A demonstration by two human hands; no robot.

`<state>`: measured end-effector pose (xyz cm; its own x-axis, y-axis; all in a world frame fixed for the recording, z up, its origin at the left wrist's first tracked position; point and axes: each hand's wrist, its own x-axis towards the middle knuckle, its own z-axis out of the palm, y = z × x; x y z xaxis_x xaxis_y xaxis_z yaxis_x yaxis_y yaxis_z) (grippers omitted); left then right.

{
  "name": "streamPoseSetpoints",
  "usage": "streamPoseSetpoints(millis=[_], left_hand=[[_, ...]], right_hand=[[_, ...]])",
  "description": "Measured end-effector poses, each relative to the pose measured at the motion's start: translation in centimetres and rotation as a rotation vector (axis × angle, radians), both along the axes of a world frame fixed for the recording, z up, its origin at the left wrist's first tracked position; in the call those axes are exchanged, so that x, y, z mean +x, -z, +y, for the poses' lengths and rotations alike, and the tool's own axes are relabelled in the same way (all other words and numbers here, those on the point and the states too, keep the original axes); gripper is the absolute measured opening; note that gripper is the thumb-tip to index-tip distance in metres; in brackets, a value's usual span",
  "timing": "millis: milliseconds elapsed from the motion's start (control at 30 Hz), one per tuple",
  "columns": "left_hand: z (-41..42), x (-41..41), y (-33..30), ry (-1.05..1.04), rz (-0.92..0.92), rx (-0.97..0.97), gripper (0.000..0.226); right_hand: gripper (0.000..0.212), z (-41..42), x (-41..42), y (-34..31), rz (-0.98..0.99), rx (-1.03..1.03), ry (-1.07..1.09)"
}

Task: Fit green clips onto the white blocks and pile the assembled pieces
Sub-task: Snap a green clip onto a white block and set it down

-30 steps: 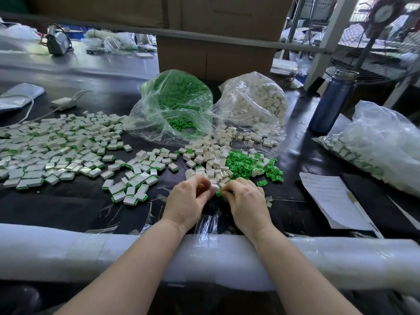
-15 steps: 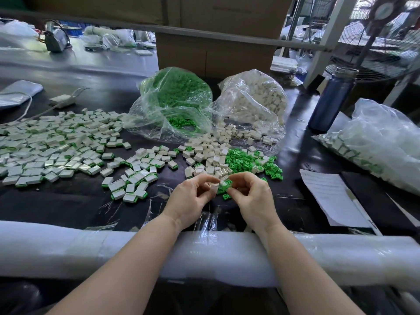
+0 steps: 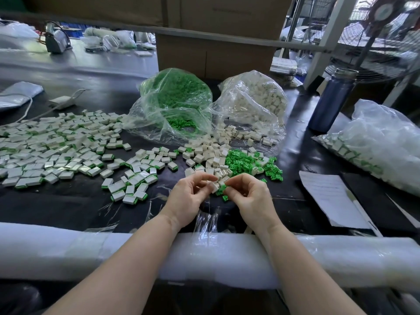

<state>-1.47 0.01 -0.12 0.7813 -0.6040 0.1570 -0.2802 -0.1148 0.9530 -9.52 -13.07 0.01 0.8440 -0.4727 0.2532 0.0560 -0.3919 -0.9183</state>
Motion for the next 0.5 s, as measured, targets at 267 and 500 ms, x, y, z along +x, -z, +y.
streamPoseSetpoints(millis=[267, 500], left_hand=[[-1.0, 0.3, -0.7, -0.006, 0.035, 0.007, 0.007], [-1.7, -0.2, -0.3, -0.001, 0.256, -0.160, 0.009]], right_hand=[[0.019, -0.4, 0.2, 0.3, -0.010, -0.038, 0.095], [0.019, -0.4, 0.0, 0.0, -0.020, -0.002, 0.085]])
